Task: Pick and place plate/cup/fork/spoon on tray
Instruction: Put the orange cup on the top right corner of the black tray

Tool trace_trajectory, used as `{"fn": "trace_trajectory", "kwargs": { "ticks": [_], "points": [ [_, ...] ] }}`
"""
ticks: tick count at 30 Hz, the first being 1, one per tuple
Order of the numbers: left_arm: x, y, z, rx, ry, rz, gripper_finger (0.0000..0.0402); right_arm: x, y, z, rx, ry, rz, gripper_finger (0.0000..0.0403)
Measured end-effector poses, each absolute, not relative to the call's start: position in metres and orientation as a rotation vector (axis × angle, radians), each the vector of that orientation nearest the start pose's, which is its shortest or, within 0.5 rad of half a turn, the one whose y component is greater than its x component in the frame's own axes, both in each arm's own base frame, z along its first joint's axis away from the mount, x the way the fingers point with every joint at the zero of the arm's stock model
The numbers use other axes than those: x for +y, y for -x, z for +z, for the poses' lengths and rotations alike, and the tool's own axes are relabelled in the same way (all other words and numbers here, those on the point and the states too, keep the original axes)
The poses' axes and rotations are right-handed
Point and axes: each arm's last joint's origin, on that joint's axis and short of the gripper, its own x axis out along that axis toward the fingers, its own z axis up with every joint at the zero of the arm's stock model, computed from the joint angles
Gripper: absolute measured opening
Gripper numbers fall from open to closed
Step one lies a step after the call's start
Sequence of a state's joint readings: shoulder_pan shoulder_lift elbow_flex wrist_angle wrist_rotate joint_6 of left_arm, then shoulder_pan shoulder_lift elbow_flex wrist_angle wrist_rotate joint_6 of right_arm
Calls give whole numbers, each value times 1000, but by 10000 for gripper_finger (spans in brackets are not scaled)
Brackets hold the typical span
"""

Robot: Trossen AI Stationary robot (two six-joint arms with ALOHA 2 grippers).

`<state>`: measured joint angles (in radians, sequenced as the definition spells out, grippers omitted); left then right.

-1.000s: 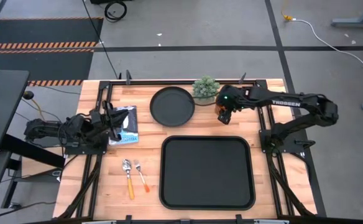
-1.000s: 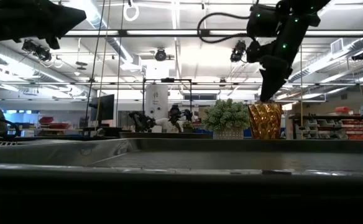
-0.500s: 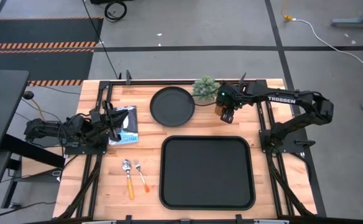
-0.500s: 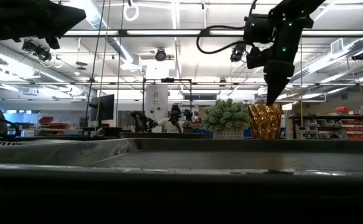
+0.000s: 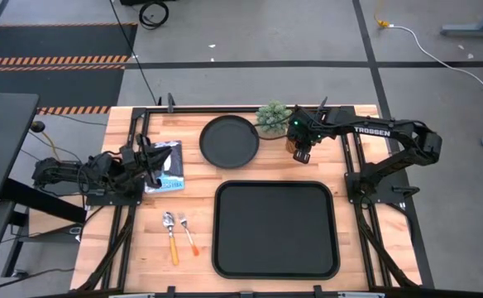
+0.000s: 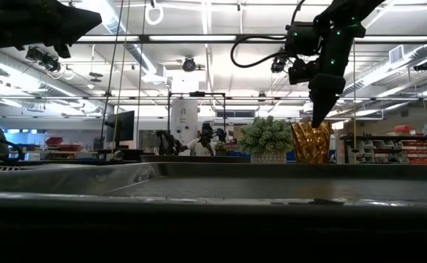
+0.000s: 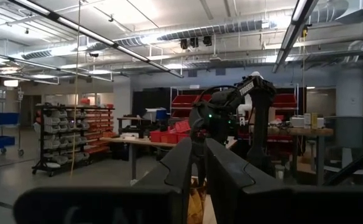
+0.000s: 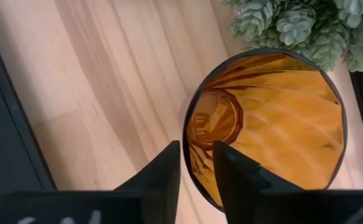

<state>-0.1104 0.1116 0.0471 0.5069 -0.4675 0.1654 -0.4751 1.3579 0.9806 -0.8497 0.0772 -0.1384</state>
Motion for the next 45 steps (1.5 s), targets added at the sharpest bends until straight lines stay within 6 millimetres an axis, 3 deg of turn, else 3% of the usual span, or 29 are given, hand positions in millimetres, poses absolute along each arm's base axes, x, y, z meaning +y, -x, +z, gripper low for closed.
{"fn": "trace_trajectory", "kwargs": {
  "ticks": [17,25,30,38,45],
  "points": [
    [3,-92,216,-387,-39,385,52,-113,-218,236,1245,-144,-349,13],
    [3,-92,216,-386,-39,385,52,-112,-215,237,1274,-154,-340,18],
    [3,-92,216,-386,-39,385,52,-109,-217,250,1279,-180,-327,14],
    [3,-92,216,-385,-39,388,52,-88,-223,274,1279,-199,-296,14],
    [3,-93,214,-358,-29,385,52,-49,-222,283,1276,-200,-227,14]
  ]
}}
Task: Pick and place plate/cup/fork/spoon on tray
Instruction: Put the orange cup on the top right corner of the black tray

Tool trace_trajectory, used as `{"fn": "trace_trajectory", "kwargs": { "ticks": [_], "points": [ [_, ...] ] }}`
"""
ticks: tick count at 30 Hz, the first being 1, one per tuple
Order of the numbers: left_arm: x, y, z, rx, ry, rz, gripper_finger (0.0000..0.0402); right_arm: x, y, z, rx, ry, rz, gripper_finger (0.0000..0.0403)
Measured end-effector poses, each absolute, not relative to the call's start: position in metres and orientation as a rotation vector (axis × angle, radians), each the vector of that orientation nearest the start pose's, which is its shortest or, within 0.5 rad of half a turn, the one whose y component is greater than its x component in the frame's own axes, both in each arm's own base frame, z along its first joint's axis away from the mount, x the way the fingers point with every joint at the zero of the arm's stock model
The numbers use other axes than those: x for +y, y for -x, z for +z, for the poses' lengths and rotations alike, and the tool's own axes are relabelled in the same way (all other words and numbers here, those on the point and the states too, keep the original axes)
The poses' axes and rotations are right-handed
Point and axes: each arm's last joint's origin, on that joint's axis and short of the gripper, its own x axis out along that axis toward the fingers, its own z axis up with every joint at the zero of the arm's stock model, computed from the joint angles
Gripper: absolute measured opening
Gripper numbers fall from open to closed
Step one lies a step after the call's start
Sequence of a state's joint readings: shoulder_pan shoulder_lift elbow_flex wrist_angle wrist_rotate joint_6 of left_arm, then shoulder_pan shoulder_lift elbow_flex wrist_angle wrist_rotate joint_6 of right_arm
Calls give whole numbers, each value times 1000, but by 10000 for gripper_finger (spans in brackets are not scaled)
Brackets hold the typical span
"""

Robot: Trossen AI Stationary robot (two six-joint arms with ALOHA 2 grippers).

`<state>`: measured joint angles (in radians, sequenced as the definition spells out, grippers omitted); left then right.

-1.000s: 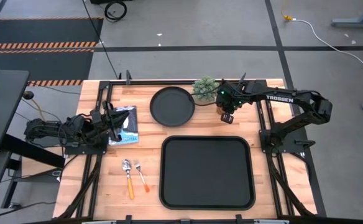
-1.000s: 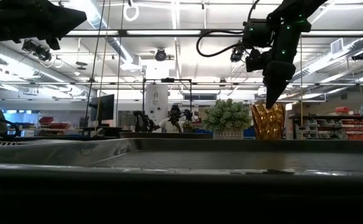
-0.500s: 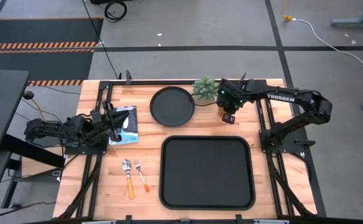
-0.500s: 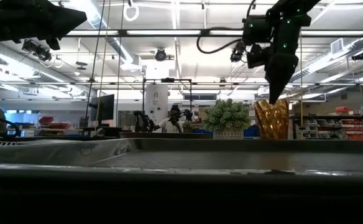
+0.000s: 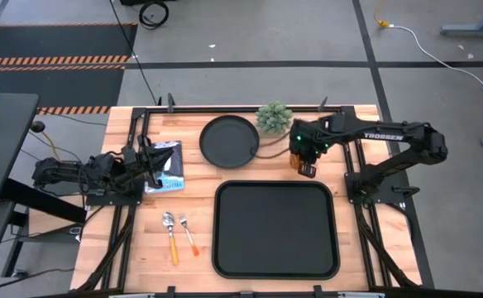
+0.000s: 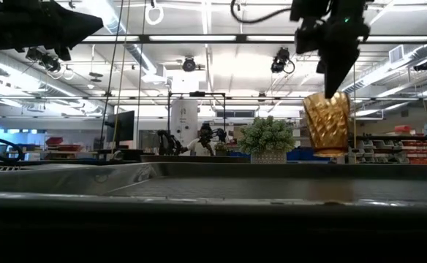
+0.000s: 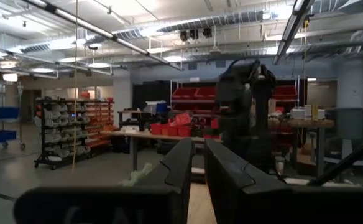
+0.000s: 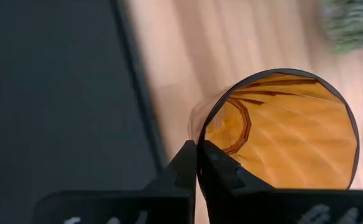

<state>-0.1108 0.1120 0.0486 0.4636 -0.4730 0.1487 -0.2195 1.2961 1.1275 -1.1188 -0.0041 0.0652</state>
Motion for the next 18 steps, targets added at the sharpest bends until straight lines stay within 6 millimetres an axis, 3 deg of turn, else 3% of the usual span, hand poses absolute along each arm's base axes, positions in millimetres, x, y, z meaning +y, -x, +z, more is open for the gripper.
{"fn": "trace_trajectory", "kwargs": {
  "ticks": [9,18],
  "points": [
    [3,-93,213,-352,-16,387,52,-3,-210,299,1210,-255,-195,14],
    [3,-93,213,-357,4,384,52,39,-213,290,1273,-287,-200,14]
  ]
}}
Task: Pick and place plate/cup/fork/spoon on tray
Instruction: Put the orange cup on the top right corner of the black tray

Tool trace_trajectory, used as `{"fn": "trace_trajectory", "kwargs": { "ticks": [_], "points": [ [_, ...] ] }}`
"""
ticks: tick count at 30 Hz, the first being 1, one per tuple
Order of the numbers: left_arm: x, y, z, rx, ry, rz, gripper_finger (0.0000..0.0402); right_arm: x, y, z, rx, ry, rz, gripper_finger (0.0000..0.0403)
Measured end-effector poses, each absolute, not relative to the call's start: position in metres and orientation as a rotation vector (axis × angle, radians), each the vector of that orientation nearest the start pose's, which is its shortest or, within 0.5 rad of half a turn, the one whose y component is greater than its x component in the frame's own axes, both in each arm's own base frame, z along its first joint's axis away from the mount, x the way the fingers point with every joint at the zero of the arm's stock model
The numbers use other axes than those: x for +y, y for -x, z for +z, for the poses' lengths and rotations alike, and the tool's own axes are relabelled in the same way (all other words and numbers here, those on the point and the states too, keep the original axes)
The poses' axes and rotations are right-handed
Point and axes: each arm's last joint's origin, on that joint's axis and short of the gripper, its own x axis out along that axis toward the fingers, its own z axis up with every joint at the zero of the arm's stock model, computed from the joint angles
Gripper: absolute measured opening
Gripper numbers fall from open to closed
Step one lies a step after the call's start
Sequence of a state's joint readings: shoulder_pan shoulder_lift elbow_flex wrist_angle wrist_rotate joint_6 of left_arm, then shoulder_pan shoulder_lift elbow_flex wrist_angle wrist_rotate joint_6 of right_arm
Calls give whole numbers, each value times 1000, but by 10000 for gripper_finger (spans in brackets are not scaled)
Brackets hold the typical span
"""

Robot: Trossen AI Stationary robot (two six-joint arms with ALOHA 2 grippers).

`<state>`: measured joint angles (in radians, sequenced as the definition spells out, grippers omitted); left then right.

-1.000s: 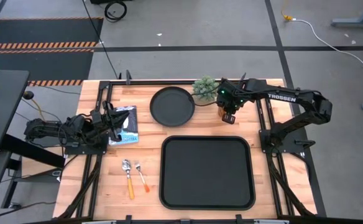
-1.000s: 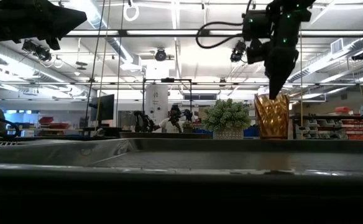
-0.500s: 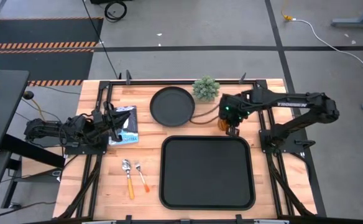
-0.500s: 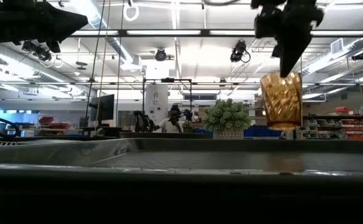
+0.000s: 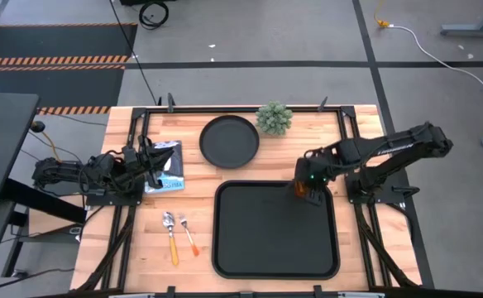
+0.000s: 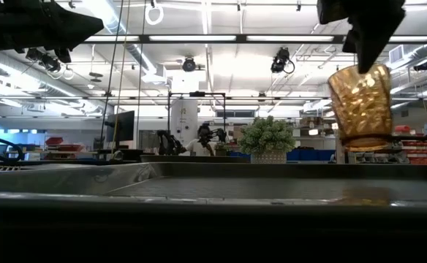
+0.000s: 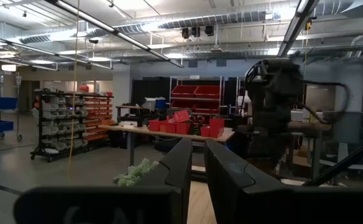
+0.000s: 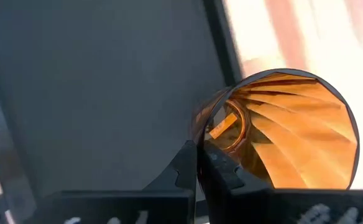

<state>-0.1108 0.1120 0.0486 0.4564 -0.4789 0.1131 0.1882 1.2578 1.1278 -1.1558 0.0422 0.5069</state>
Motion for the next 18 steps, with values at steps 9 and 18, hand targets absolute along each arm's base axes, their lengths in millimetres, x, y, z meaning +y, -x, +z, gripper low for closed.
{"fn": "trace_trajectory", "kwargs": {
  "ticks": [9,18],
  "points": [
    [3,-93,213,-355,3,384,52,75,-200,287,1300,-367,-309,14],
    [3,-93,212,-350,0,384,52,110,-202,262,1405,-330,-413,13]
  ]
}}
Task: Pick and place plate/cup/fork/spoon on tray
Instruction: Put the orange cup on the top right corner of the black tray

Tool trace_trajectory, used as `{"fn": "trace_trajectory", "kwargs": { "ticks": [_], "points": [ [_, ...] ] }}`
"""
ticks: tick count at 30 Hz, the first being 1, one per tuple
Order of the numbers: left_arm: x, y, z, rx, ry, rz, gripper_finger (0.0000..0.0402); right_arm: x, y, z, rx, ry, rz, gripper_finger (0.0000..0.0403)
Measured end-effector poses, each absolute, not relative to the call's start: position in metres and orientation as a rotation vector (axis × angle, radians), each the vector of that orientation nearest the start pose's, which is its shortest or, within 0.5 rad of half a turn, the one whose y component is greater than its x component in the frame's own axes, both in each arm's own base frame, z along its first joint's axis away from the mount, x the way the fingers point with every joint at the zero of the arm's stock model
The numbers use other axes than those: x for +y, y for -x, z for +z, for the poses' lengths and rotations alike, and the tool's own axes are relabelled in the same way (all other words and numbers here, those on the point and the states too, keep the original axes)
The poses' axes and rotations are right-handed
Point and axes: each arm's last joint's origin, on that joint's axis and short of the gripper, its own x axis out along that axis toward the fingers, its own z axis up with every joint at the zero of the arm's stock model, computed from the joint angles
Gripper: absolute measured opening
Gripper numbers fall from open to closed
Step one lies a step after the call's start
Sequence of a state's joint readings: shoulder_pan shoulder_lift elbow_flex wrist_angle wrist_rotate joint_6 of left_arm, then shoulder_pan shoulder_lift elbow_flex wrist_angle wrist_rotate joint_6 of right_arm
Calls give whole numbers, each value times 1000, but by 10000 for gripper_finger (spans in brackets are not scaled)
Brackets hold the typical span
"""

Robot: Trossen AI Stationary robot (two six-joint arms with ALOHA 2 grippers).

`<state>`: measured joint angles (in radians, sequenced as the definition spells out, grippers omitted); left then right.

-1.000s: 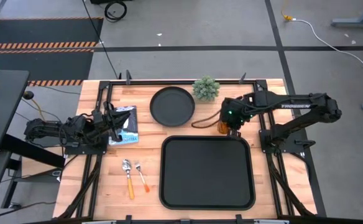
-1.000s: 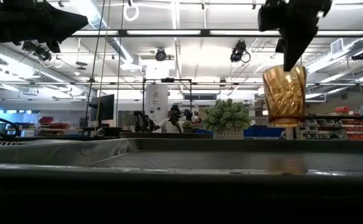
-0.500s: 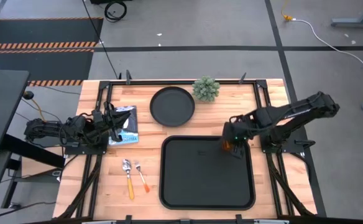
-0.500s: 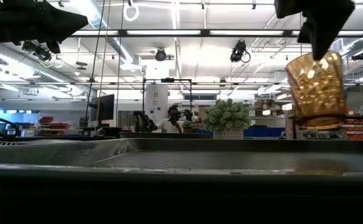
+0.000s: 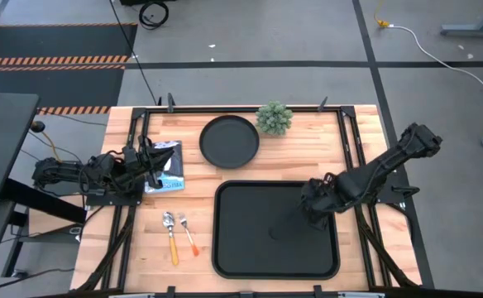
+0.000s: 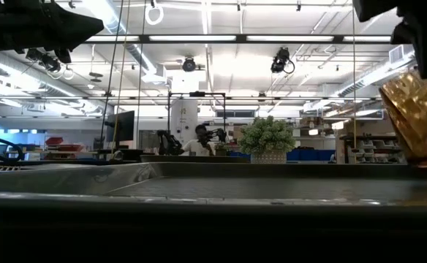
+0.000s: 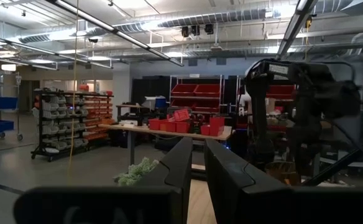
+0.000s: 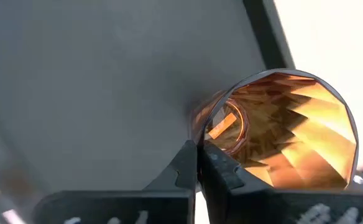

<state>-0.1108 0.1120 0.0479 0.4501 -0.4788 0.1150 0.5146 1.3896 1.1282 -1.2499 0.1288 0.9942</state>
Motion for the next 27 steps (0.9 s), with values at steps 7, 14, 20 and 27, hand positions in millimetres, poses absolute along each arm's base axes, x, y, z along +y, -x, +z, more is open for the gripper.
{"fn": "trace_trajectory", "kwargs": {
  "ticks": [7,14,20,27],
  "points": [
    [3,-93,212,-350,0,384,52,113,-203,257,1386,-295,-479,13],
    [3,-94,212,-344,-2,384,52,109,-190,243,1339,-359,-482,13],
    [3,-94,211,-342,-3,384,52,103,-174,239,1278,-415,-498,13],
    [3,-94,211,-342,-2,383,52,101,-172,231,1261,-414,-523,18]
  ]
}}
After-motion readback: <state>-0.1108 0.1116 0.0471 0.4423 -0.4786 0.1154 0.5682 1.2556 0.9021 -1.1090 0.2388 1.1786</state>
